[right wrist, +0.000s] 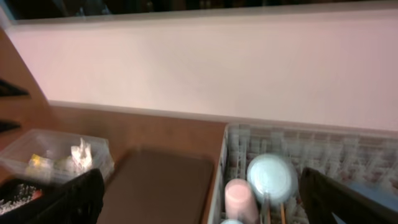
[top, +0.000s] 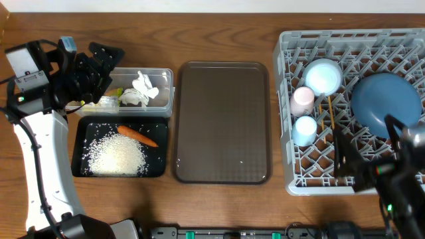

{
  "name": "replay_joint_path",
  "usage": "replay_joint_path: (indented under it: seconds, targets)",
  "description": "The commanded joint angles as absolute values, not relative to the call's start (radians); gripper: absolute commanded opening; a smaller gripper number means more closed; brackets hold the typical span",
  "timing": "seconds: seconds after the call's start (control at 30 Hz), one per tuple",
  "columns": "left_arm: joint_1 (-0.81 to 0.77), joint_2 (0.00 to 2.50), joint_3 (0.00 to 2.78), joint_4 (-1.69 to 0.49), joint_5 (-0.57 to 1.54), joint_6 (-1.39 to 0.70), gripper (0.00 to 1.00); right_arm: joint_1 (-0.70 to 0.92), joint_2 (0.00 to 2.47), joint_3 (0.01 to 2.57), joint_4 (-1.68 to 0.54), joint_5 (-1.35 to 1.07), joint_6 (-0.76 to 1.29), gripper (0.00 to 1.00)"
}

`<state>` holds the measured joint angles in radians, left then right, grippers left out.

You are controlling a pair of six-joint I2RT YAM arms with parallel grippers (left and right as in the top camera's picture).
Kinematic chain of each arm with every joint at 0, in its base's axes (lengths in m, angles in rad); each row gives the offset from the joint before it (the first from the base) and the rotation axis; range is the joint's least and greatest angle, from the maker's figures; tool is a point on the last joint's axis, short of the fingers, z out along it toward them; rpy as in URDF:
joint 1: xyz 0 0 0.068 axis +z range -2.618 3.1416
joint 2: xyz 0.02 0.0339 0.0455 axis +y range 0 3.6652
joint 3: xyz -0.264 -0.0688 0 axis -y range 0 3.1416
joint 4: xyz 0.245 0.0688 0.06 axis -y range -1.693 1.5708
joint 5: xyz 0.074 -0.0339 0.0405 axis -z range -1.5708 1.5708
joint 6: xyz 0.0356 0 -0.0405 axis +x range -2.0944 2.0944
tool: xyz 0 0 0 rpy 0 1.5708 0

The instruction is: Sort waste into correct bins and load items into the dishwasher rack

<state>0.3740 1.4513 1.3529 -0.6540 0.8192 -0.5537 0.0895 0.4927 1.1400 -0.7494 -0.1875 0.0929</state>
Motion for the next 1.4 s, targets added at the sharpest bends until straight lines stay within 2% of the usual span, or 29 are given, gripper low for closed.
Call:
replay_joint_path:
  seconds: [0.0,0.23,0.4,1.0,1.2,1.37]
  targets:
    - [0.377,1.451,1.350,-0.654,0.818,-0.559,0.98,0.099,0.376,0.994,-0.662,-0.158,0.089,0.99]
    - [0.377,1.451,1.350,-0.654,0.818,-0.559,0.98,0.097,0.129,0.658,-0.372,-0.157,0.102,0.99]
    - [0.377,1.451,1.350,-0.654,0.818,-0.559,0.98,0.097,0.009,0.457,-0.194,-0.092,0.194,0.99]
    - [0.377,1.451,1.350,-0.654,0.818,-0.559,0.98,0.099,0.005,0.076,0.196,-0.026,0.348,0.99]
    - [0.377,1.451,1.350,-0.654,0.818,-0.559,0.98,0.099,0.005,0.036,0.189,0.044,0.342,0.99]
    - [0.377,1.451,1.350,-0.651,0.818,-0.559,0.98,0.100,0.004,0.005,0.107,0.060,0.222,0.99]
